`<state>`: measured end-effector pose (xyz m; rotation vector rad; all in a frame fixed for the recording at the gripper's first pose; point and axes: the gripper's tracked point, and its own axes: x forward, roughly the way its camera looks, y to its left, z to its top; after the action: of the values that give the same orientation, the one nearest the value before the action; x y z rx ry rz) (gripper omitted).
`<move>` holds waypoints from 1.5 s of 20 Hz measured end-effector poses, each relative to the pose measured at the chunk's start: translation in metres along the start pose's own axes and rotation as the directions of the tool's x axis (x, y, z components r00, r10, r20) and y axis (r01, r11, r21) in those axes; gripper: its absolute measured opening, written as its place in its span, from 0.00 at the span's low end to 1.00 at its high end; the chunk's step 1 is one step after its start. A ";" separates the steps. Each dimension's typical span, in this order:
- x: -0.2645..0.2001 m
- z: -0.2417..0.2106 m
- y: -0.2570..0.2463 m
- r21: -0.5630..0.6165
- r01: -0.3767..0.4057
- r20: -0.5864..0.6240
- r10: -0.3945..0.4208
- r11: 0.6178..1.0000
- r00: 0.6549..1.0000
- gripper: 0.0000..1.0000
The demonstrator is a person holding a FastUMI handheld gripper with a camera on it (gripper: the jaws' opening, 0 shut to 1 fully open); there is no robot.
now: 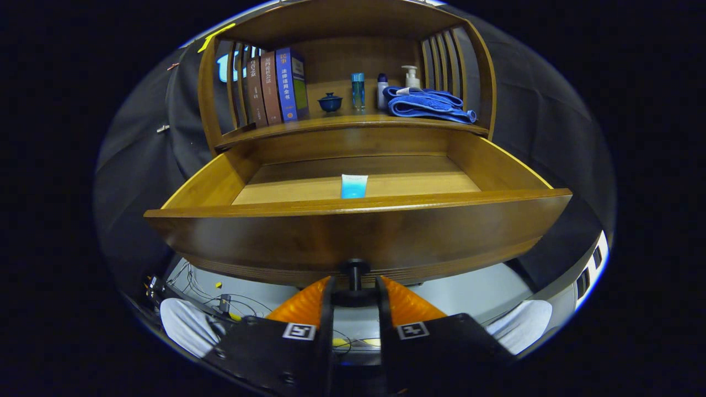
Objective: Pull open the drawer, take out the items inside it, and place them on the countertop above the cabinet.
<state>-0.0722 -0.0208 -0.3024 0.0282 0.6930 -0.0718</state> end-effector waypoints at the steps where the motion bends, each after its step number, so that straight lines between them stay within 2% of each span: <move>1: -0.007 0.007 0.000 0.014 -0.004 0.031 0.004 1.000 1.000 0.48; 4: -0.032 0.030 -0.005 0.038 0.031 0.112 -0.035 0.999 0.993 1.00; 7: -0.053 0.053 -0.006 0.037 0.060 0.147 -0.065 0.997 0.987 0.98; 11: -0.043 0.109 0.005 0.075 0.013 0.180 -0.027 0.997 0.983 0.98; 16: 0.022 0.141 0.001 0.041 0.042 0.030 -0.043 0.998 0.999 0.98; 20: 0.074 0.142 0.005 0.027 0.043 -0.128 -0.039 0.999 0.991 0.98; 24: 0.112 0.129 0.008 0.005 0.049 -0.305 -0.045 0.999 0.951 0.98; 27: 0.131 0.110 0.007 0.014 0.067 -0.453 -0.054 0.998 0.890 0.98; 30: 0.149 0.098 0.000 0.011 0.097 -0.518 -0.077 0.995 0.852 0.98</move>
<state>0.1048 -0.0343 -0.3225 0.0523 1.2360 -0.1685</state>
